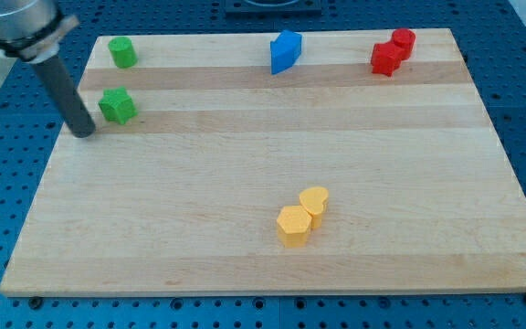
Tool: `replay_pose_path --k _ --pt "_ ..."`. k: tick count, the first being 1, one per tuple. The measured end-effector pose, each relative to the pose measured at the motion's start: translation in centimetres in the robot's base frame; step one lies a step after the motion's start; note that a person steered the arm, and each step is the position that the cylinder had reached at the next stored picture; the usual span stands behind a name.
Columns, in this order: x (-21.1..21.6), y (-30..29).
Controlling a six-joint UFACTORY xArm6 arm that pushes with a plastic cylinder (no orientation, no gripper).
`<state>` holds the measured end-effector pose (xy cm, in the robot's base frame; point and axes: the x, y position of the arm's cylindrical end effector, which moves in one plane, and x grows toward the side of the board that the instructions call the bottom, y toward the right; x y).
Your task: Place the green star to the bottom right of green circle
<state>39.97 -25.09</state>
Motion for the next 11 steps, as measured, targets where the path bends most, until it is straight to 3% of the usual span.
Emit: replay_pose_path --k 2,3,5,7,11 --pt "-9.8 1.6" --pt "-11.0 1.6" --pt "-4.3 3.2" --pt "-7.0 5.4" --pt "-8.1 1.5"
